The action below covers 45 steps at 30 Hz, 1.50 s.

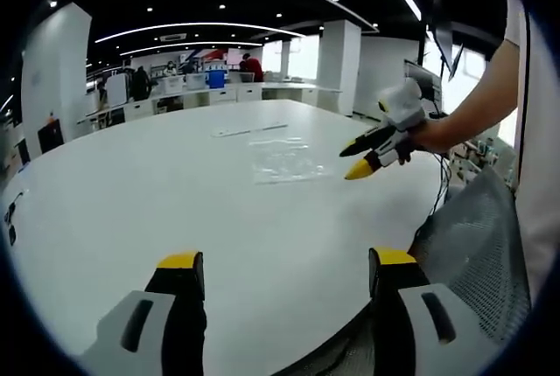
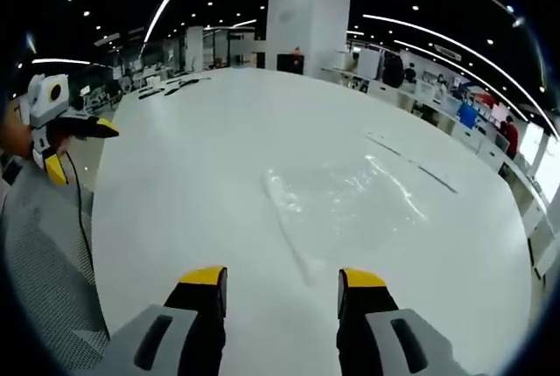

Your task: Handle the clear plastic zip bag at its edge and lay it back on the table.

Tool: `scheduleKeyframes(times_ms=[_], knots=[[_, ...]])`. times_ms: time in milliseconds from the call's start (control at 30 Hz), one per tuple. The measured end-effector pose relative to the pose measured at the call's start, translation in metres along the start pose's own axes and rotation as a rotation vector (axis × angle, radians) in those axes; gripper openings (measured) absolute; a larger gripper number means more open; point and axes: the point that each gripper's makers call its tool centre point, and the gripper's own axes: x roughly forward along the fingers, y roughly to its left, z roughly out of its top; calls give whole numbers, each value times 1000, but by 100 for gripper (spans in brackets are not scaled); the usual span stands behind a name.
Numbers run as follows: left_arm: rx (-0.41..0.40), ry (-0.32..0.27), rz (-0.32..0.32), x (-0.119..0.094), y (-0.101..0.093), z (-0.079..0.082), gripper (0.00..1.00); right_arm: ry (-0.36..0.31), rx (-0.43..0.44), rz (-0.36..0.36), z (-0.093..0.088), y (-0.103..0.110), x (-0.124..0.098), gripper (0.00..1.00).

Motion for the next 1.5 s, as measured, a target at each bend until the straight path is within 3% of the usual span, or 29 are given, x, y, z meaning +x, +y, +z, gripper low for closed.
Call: scheduleKeyframes(times_ms=[300,1167,1500], knots=[[0,2,2,0,-14,14,76,6,-30,14,8,2,7,46],[-5,9,-8,-1,-15,15,76,110,-107,12,-4,-17,37,26],[-9,16,-14,-1,-14,13,76,138,-120,29,-8,-19,46,23]])
